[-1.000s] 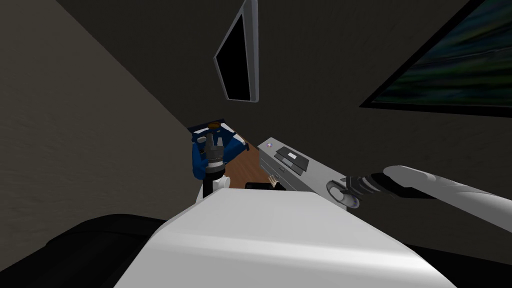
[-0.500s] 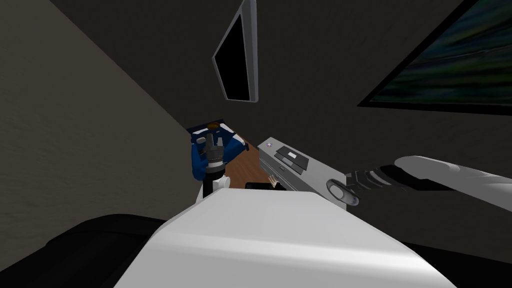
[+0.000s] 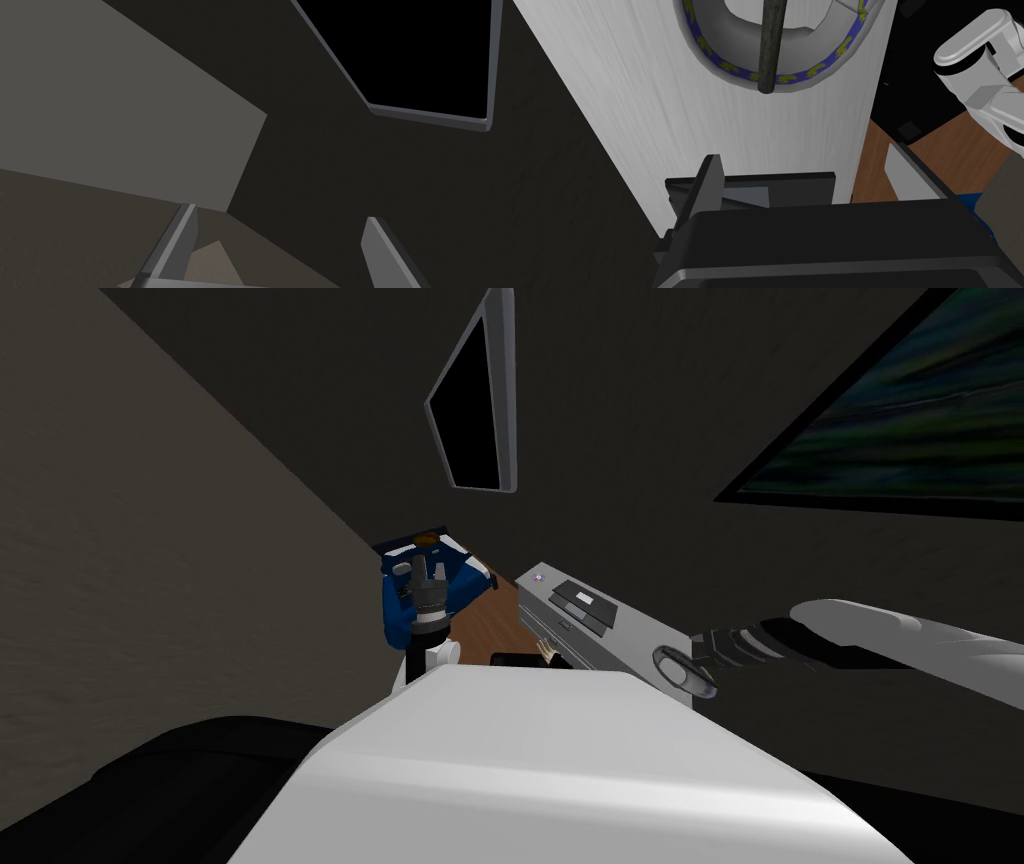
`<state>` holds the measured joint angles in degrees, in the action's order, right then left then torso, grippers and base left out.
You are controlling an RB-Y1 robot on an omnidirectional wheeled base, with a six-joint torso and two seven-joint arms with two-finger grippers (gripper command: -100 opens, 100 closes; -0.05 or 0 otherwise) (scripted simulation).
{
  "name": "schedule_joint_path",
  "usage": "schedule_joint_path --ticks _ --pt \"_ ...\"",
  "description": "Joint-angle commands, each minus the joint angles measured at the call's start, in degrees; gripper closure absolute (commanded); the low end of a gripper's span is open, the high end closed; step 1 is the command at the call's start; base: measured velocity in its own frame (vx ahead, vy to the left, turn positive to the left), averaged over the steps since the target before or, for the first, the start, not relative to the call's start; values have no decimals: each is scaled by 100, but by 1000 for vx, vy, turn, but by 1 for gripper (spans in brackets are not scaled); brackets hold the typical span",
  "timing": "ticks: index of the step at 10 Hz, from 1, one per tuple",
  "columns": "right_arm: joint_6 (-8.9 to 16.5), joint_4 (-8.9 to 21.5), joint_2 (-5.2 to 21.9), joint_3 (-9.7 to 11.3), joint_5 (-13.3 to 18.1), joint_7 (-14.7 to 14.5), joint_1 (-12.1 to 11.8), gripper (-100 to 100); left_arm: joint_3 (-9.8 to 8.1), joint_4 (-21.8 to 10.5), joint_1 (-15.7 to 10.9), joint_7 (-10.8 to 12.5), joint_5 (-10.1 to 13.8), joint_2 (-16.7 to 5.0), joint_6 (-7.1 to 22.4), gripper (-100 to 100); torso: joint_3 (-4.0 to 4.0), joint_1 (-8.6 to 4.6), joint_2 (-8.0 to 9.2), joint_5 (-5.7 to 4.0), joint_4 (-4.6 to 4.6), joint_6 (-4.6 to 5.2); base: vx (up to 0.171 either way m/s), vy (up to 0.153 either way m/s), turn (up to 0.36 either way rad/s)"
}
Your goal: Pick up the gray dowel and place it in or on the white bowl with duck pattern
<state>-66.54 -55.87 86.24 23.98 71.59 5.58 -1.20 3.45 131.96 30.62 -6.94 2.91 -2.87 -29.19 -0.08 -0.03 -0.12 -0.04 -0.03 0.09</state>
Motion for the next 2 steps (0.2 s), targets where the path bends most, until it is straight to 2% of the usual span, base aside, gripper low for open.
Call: schedule_joint_path --ticks 1,2 --pt "0 0 0 0 0 0 0 0 0 0 0 0 0 0 0 0 0 0 0 0 0 0 0 0 0" --pt "0 0 0 0 0 0 0 0 0 0 0 0 0 0 0 0 0 0 0 0 0 0 0 0 0"
